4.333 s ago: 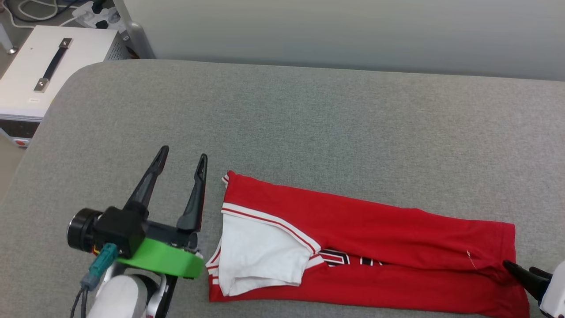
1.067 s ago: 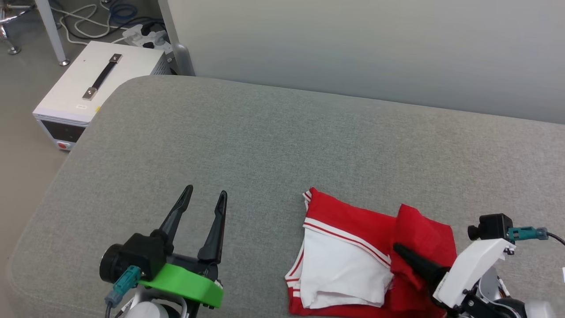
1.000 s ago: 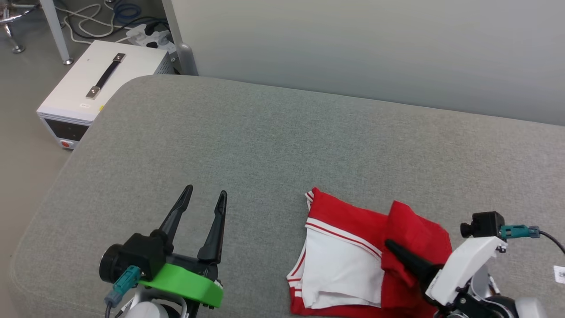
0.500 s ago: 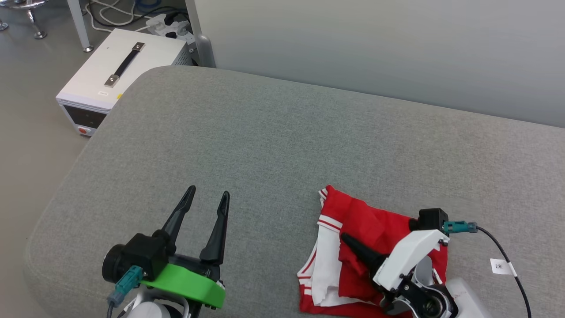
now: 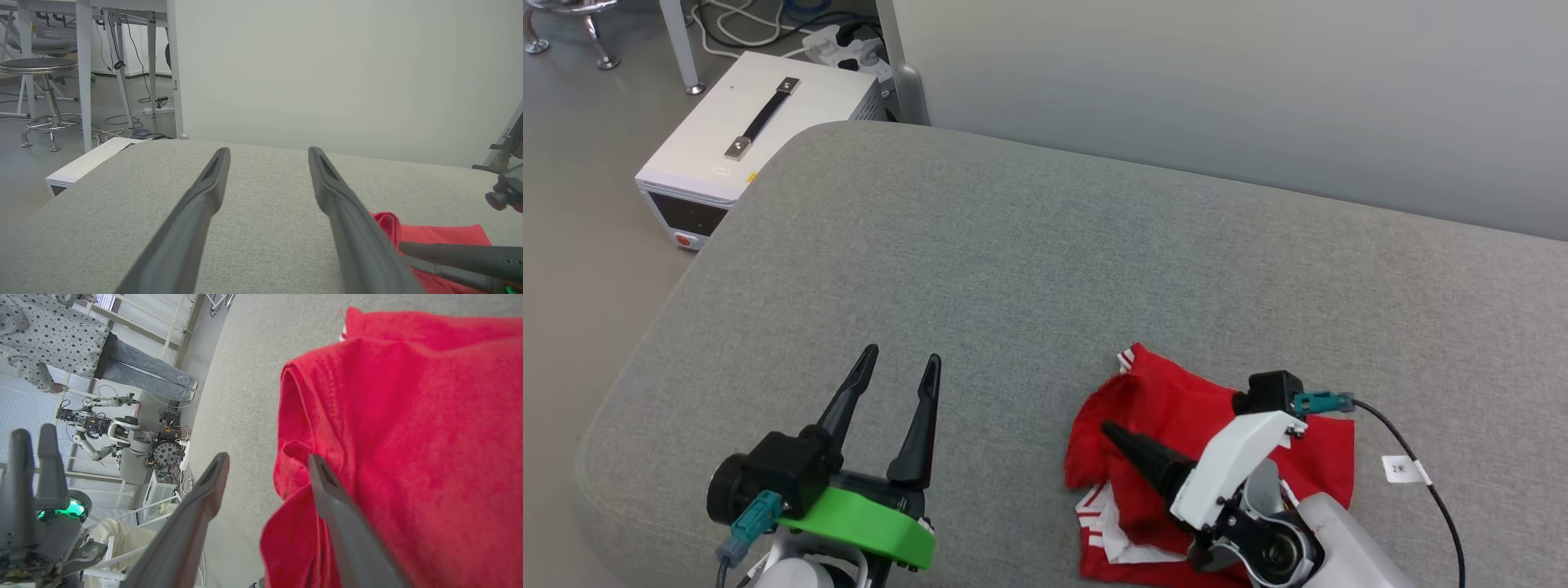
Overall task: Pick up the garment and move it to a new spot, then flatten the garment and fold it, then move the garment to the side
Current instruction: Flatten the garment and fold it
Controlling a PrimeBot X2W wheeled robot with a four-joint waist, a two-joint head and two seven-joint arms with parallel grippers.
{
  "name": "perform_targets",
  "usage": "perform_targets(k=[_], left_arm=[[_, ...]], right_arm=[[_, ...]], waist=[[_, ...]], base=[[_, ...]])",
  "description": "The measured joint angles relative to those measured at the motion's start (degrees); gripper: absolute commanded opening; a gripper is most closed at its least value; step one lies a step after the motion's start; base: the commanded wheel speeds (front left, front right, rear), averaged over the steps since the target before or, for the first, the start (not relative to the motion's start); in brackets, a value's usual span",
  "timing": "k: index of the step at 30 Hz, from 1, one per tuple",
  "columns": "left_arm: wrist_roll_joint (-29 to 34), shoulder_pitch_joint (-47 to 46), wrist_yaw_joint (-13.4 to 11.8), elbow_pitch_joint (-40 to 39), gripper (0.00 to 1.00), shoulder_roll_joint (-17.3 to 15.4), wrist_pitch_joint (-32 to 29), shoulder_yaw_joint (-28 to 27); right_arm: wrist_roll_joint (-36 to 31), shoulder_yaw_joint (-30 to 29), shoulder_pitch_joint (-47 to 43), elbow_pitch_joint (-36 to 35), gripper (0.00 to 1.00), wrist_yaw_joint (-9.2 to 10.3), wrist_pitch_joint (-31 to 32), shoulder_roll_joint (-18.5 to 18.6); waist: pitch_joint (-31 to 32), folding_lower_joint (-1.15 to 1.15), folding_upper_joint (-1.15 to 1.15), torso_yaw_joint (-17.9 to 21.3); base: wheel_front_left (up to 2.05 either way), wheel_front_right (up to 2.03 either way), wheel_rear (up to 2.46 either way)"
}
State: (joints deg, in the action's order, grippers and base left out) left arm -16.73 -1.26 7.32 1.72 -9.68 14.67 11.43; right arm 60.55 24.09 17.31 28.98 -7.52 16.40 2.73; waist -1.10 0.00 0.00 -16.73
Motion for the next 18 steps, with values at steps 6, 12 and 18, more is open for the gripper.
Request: perform_targets(k=[6, 12, 18], left_arm=[[0.01, 0.03, 0.0, 0.22, 1.0, -0.02, 0.0, -0.07], [0.0, 0.1, 0.0, 0.07, 1.0, -0.02, 0.0, -0.19], [-0.19, 0.26, 0.0, -0.43, 1.0, 0.09, 0.0, 0.02]], right_arm=[[2.88, 4.75, 0.54, -4.02, 1.0, 0.0, 1.46, -0.07], [-1.02, 2.89, 1.94, -5.88, 1.0, 0.0, 1.03, -0.1], [-19.07, -0.15, 4.42, -11.51, 1.0, -0.01, -0.31, 4.78]], waist=[[1.15, 0.0, 0.0, 0.73], [2.11, 0.0, 0.0, 1.88], [2.43, 0.0, 0.0, 3.75]], base=[[0.0, 0.0, 0.0], [0.0, 0.0, 0.0], [0.0, 0.0, 0.0]])
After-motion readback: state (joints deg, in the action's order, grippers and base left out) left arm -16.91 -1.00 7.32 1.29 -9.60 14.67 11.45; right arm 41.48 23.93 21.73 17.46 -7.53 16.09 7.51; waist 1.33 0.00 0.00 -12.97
